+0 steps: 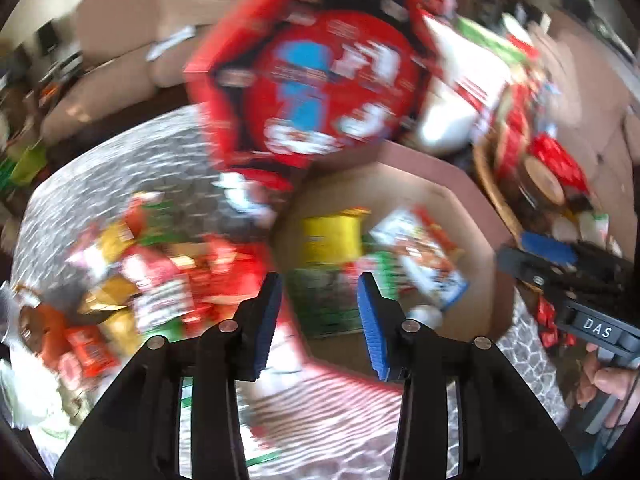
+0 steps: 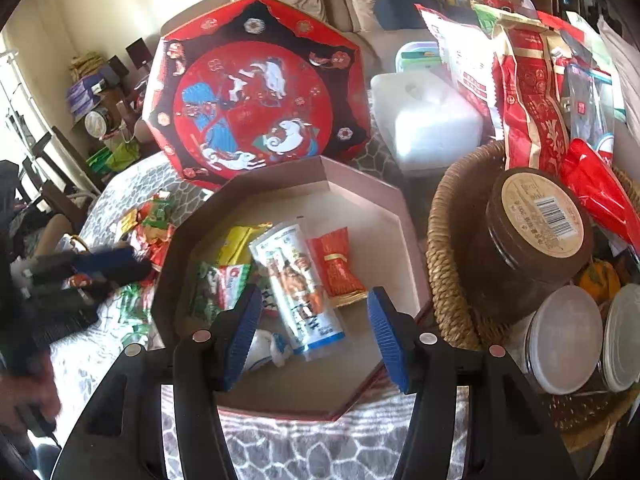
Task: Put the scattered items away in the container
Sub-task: 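Drop both packets into the red box and withdraw both grippers, then grasp a green seed packet with left gripper while right grasps another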
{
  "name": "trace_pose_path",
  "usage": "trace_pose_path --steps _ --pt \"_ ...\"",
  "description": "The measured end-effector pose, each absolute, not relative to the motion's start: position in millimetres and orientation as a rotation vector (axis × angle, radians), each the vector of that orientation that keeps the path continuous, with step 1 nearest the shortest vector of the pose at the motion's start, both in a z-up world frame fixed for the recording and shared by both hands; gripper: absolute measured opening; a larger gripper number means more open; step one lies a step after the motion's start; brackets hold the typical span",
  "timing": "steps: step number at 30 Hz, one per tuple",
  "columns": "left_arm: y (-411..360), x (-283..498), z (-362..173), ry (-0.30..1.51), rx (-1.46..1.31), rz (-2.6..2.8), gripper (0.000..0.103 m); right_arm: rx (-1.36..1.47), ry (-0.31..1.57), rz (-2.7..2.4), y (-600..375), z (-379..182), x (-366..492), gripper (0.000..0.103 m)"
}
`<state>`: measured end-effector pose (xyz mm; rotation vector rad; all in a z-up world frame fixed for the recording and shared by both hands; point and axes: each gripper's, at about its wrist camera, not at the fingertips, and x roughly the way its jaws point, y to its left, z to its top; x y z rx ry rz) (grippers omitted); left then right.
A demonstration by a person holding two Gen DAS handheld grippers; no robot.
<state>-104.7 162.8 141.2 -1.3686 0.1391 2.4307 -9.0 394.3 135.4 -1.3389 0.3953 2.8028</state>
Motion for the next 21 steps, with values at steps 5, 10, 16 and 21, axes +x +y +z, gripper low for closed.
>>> trace_pose_path --steps 5,10,16,21 --pt "80 -95 142 0.036 -1.403 2.534 0.050 -1.342 0.455 2.871 370 147 -5 0.057" --pt "11 -68 100 -0.116 -1.526 2.539 0.050 -1.418 0.537 3.002 316 147 1 0.058" --pt "-39 -40 57 -0.351 -1.615 2.496 0.050 -1.584 0.539 3.078 235 119 11 0.058" --pt "-46 -38 50 -0.412 -1.593 2.494 0.053 -1.701 0.549 3.015 189 75 7 0.058"
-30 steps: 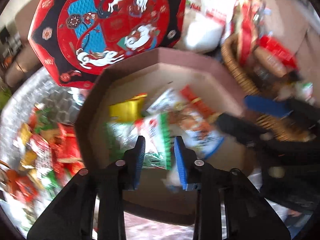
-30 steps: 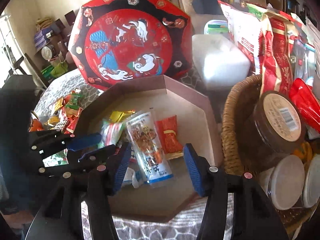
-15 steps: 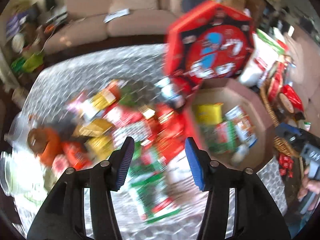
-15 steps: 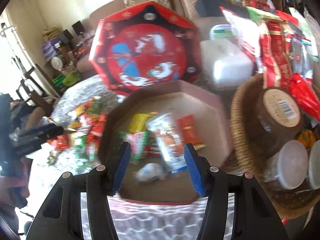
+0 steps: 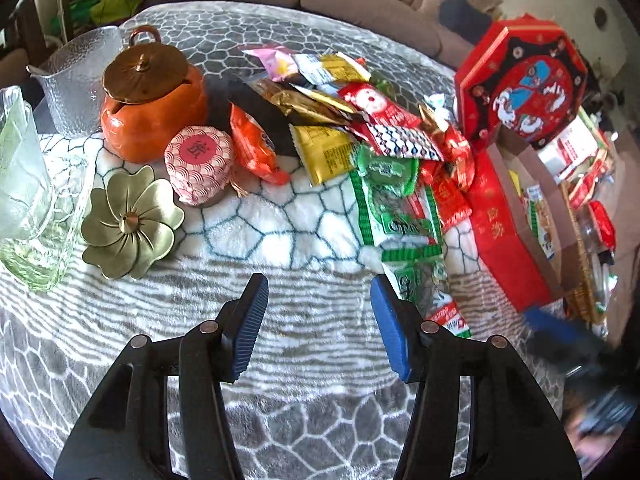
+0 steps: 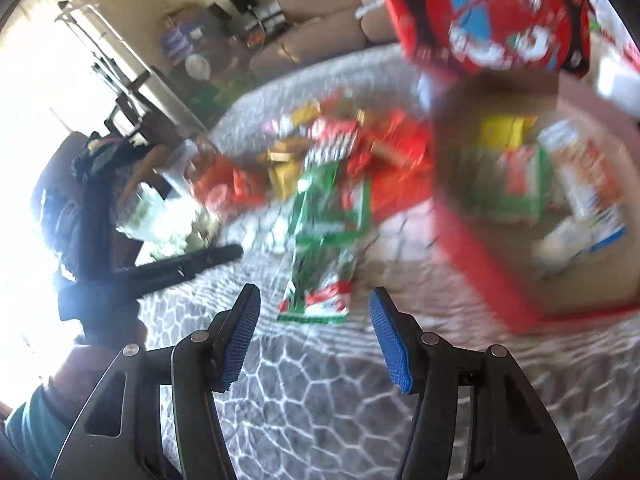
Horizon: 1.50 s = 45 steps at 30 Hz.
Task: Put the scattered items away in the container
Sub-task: 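Grasp a green seed packet with left gripper while right grasps another, then lift green packet with left gripper while right carries its packet to the box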
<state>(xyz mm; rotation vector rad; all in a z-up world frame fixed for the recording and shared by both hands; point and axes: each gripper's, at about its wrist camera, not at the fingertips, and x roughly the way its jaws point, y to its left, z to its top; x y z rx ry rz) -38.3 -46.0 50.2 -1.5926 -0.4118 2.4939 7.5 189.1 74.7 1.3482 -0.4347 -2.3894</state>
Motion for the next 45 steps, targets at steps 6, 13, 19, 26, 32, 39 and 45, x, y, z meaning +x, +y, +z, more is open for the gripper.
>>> trace_pose_path --steps 6,13,19,26,32,39,45 --pt "-35 -63 41 -0.421 -1.569 2.466 0.061 1.427 -0.526 -2.403 186 34 0 0.058" --pt "-10 -101 18 -0.465 -1.598 2.377 0.067 1.441 -0.571 -2.379 192 23 -9 0.037" --pt "1 -114 17 -0.469 -1.557 2.334 0.039 1.418 -0.694 -2.288 200 17 -15 0.030" --pt "5 -120 8 -0.543 -1.562 2.280 0.030 1.412 -0.691 -2.255 198 15 -13 0.022" --pt "21 -127 12 -0.603 -1.521 2.252 0.071 1.403 -0.791 -2.191 204 9 -15 0.027" --pt "35 -127 11 -0.468 -1.546 2.293 0.004 1.368 -0.723 -2.242 203 17 -1 0.007" --pt "21 -111 22 -0.494 -1.506 2.309 0.002 1.330 -0.694 -2.280 218 40 18 0.005"
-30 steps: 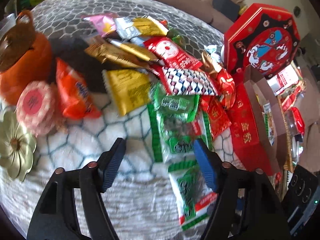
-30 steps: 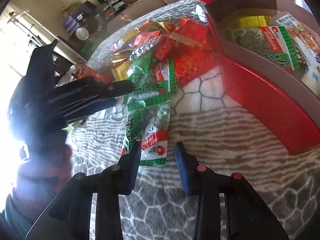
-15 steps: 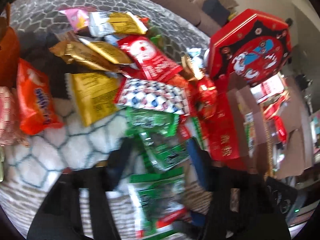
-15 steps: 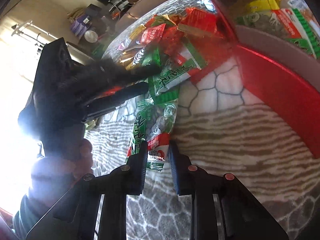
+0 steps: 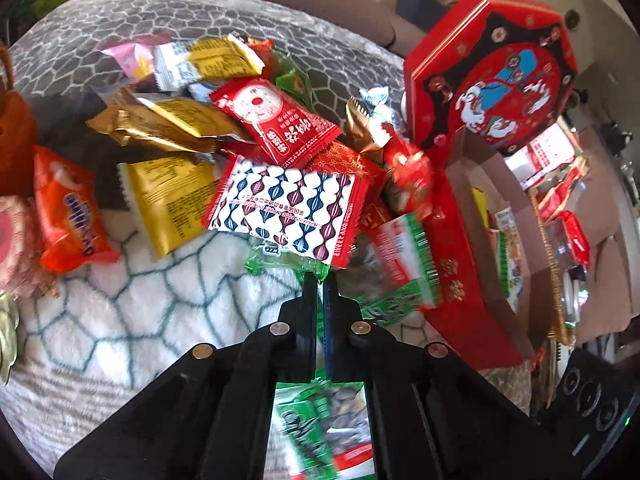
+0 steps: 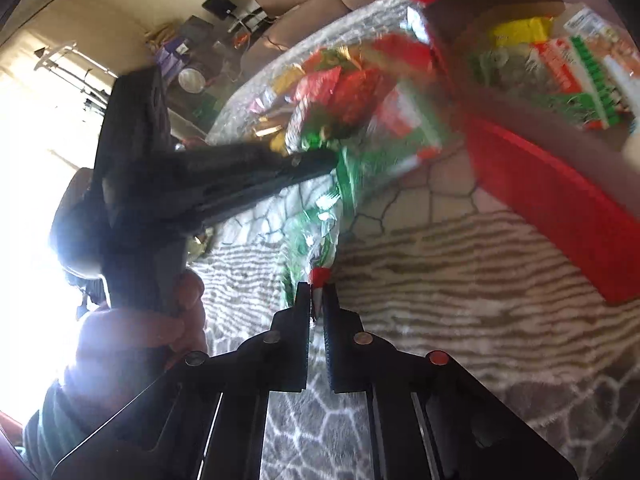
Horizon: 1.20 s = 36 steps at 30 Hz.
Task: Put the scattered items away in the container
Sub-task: 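Lift green packet with left gripper while right carries its packet to the box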
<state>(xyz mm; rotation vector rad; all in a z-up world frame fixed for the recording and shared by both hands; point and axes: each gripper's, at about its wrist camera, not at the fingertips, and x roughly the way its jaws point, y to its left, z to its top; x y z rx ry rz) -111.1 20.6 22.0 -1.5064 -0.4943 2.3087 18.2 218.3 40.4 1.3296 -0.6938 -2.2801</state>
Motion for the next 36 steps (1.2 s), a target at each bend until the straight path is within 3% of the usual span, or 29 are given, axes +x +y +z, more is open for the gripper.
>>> trace_pose_path --steps 12,13,15,17,19,20,24,28,32,33,34,36 --pt "-8 -67 53 -0.472 -1.498 2.355 0.001 1.325 -0.506 -2.405 256 100 39 0.007" --pt "-9 -66 53 -0.477 -1.497 2.359 0.004 1.338 -0.506 -2.401 256 98 41 0.007" --pt "-11 -69 52 -0.501 -1.508 2.384 0.033 1.362 -0.526 -2.392 253 89 43 0.011" --pt "-16 -72 47 -0.537 -1.529 2.406 0.049 1.378 -0.597 -2.384 244 79 23 0.028" --pt "-20 -74 39 -0.593 -1.560 2.395 0.050 1.391 -0.702 -2.399 243 68 12 0.041" --pt "-23 -72 35 -0.623 -1.566 2.383 0.050 1.385 -0.761 -2.403 241 62 4 0.041" --pt "-25 -45 31 -0.648 -1.486 2.360 0.050 1.392 -0.867 -2.473 228 49 -26 0.042" --pt "-10 -17 21 -0.555 -1.479 2.335 0.051 1.387 -0.954 -2.537 223 39 -43 0.044" --pt "1 -8 9 -0.634 -1.481 2.266 0.054 1.377 -1.094 -2.530 225 22 -51 0.045" --pt "3 -8 9 -0.649 -1.470 2.259 0.057 1.370 -1.102 -2.535 225 19 -52 0.040" --pt "6 -10 9 -0.660 -1.456 2.257 0.059 1.369 -1.093 -2.552 224 18 -54 0.027" --pt "7 -12 8 -0.716 -1.425 2.231 0.076 1.377 -1.093 -2.560 226 17 -56 0.023"
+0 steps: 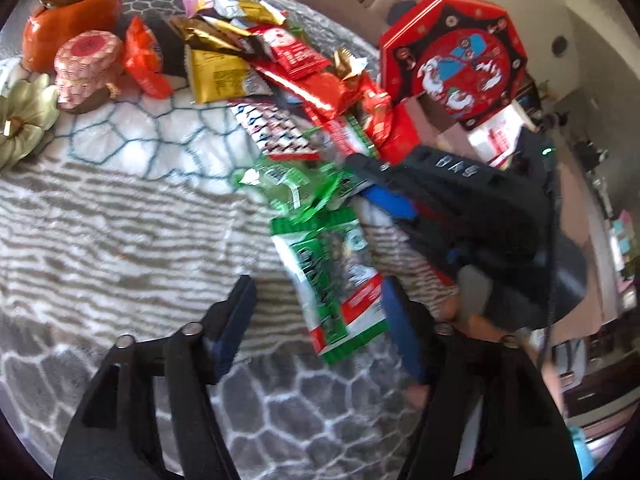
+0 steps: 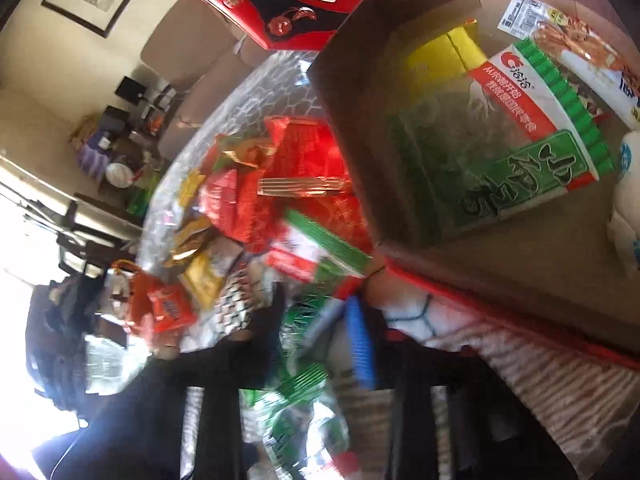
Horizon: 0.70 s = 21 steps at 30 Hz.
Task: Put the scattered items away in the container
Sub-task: 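Lift green packet with left gripper while right carries its packet to the box, then drop green packet in red box with left gripper while right releases its packet there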
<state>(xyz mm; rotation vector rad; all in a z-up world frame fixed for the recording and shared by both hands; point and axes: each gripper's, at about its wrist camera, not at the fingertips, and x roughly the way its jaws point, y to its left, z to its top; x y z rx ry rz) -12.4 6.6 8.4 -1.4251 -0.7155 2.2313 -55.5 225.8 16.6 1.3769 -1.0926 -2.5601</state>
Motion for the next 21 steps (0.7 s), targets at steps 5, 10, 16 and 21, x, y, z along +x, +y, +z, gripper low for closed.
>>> trace_pose_path --steps 5,10,16,21 --pt "16 -20 9 -0.734 -1.409 2.213 0.076 1.336 -0.981 -2.578 224 20 -55 0.009" --pt "23 -24 -1 -0.711 -1.458 2.197 0.003 1.251 -0.846 -2.631 224 44 -33 0.006" --pt "32 -20 1 -0.709 -1.465 2.207 0.003 1.181 -0.700 -2.686 234 76 -11 0.006" --pt "34 -17 6 -0.698 -1.507 2.218 0.041 1.130 -0.664 -2.686 244 104 0 0.006"
